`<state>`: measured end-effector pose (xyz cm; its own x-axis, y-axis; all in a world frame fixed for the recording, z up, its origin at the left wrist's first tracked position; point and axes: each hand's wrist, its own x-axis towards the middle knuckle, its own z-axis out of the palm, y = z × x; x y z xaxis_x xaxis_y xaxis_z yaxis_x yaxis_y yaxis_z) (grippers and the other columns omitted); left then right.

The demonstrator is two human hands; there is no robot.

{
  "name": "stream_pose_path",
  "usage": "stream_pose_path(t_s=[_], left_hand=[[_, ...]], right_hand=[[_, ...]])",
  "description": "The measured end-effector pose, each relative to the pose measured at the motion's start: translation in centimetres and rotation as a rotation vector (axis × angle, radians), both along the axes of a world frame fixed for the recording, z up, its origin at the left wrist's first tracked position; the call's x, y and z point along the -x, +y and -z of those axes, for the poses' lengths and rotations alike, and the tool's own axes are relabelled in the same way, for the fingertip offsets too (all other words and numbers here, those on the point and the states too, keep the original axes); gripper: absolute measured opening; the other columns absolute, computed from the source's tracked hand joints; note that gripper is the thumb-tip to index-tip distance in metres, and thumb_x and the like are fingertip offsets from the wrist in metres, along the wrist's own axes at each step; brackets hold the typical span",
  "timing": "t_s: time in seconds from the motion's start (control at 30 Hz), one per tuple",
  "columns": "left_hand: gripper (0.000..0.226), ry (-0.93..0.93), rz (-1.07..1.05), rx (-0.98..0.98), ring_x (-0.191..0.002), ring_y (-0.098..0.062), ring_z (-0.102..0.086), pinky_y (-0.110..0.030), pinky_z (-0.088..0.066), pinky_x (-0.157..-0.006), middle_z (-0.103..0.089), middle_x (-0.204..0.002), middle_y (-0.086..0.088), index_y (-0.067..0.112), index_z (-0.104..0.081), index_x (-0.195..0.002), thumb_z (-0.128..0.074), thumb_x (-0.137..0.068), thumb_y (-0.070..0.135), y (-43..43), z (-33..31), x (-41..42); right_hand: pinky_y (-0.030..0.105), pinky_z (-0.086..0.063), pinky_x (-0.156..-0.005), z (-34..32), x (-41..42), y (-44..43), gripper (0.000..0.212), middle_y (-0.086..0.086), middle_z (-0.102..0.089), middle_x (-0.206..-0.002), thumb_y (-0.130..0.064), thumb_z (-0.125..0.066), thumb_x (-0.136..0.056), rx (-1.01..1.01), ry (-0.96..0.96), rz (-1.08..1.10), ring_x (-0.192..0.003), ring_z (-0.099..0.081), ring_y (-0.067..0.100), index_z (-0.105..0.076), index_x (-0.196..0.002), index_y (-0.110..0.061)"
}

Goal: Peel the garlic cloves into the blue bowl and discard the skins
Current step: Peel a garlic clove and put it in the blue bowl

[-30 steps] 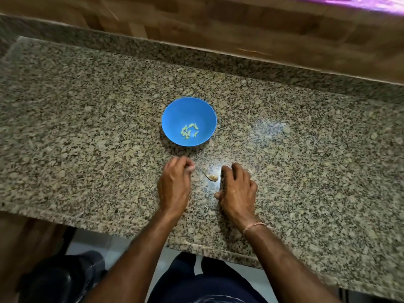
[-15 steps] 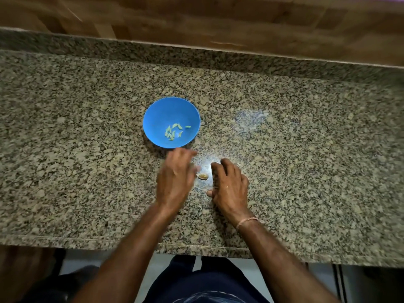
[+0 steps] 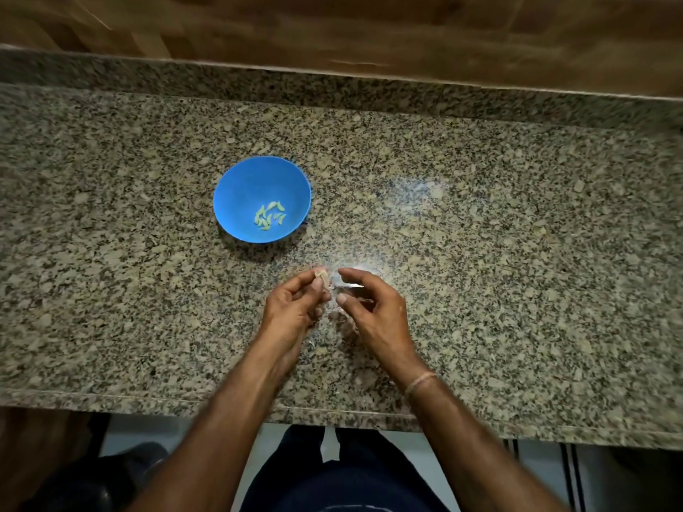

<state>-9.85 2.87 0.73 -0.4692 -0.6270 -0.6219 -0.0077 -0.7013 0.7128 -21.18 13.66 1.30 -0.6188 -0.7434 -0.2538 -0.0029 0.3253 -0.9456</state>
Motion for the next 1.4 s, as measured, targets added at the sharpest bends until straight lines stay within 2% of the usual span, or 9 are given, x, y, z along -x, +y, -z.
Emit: stream_pose_path(t_s=[0.13,0.23,0.4,0.6,0.8,0.97,1.13,1.27,1.4], left_hand=[[0.046,0.117,-0.009,-0.046,-0.096,-0.011,-0.072,-0.021,-0.058,-0.073,-0.076,-0.117,-0.008,0.007,-0.066,-0.131,-0.071,-0.085,0.014,1.4,-1.3,0.1],[0.04,0.111,-0.024,0.009,-0.094,-0.011,-0.072,-0.021,-0.059,-0.075,-0.078,-0.11,-0.007,0.006,-0.066,-0.13,-0.069,-0.09,0.01,1.9,-2.1,0.1],[0.036,0.085,0.016,0.157,-0.099,-0.015,-0.071,-0.022,-0.06,-0.08,-0.077,-0.116,-0.009,0.01,-0.071,-0.126,-0.07,-0.091,0.015,2.2,-3.0,-0.1],[0.034,0.108,-0.033,0.2,-0.091,-0.012,-0.073,-0.022,-0.06,-0.077,-0.078,-0.107,-0.011,0.011,-0.07,-0.128,-0.066,-0.095,0.018,3.2,-3.5,0.0],[0.026,0.096,-0.042,0.181,-0.084,-0.012,-0.073,-0.02,-0.06,-0.071,-0.079,-0.098,-0.011,0.007,-0.072,-0.119,-0.066,-0.094,0.01,3.3,-4.0,0.3],[0.027,0.095,-0.051,0.152,-0.084,-0.013,-0.074,-0.022,-0.061,-0.072,-0.079,-0.1,-0.013,0.007,-0.073,-0.113,-0.07,-0.088,0.013,3.3,-4.2,0.4],[0.02,0.066,-0.031,0.177,-0.088,-0.017,-0.075,-0.023,-0.062,-0.074,-0.079,-0.1,-0.014,0.006,-0.073,-0.111,-0.07,-0.091,0.01,3.4,-3.9,0.4],[0.021,0.033,-0.002,0.205,-0.09,-0.019,-0.076,-0.027,-0.063,-0.078,-0.079,-0.098,-0.014,0.009,-0.074,-0.109,-0.073,-0.088,0.013,3.6,-3.7,0.2],[0.018,-0.016,0.014,0.229,-0.093,-0.022,-0.077,-0.029,-0.063,-0.081,-0.079,-0.1,-0.016,0.005,-0.073,-0.111,-0.07,-0.094,0.003,4.0,-3.5,0.3]], right_hand=[[0.036,-0.061,-0.091,-1.3,0.3,-0.2,0.024,-0.008,-0.072,-0.12,-0.017,-0.077,-0.094,0.12,-0.034,-0.012,-0.112,-0.069,0.014,-0.076,-0.118,-0.022],[0.044,-0.061,-0.091,-1.8,0.4,-0.3,0.02,-0.008,-0.073,-0.114,-0.02,-0.079,-0.093,0.156,0.017,-0.028,-0.11,-0.069,0.015,-0.078,-0.113,-0.021],[0.016,-0.052,-0.08,-2.7,0.6,-0.1,0.017,-0.007,-0.069,-0.111,-0.018,-0.08,-0.091,0.154,0.137,-0.044,-0.107,-0.066,0.01,-0.079,-0.108,-0.017],[0.019,-0.047,-0.082,-3.0,1.0,0.1,0.013,-0.009,-0.065,-0.107,-0.026,-0.081,-0.089,0.118,0.228,-0.063,-0.106,-0.06,0.009,-0.08,-0.102,-0.023],[0.02,-0.044,-0.079,-3.0,1.2,0.3,0.016,-0.005,-0.065,-0.1,-0.022,-0.081,-0.09,0.124,0.663,-0.104,-0.095,-0.054,0.012,-0.079,-0.106,-0.021],[0.021,-0.048,-0.075,-2.8,1.5,0.4,0.012,-0.002,-0.07,-0.094,-0.021,-0.081,-0.09,0.143,0.707,-0.124,-0.088,-0.061,0.012,-0.077,-0.099,-0.013],[0.026,-0.055,-0.074,-2.6,1.7,0.6,0.009,-0.005,-0.072,-0.093,-0.017,-0.08,-0.092,0.175,0.587,-0.134,-0.086,-0.065,0.009,-0.076,-0.097,-0.012],[0.021,-0.052,-0.068,-2.6,2.2,0.3,0.011,-0.007,-0.065,-0.088,-0.006,-0.079,-0.089,0.107,0.475,-0.191,-0.08,-0.061,0.007,-0.071,-0.091,-0.013],[0.026,-0.053,-0.063,-1.9,2.1,0.1,0.015,-0.005,-0.062,-0.086,-0.001,-0.07,-0.093,0.039,0.483,-0.248,-0.078,-0.059,0.012,-0.064,-0.09,-0.014]])
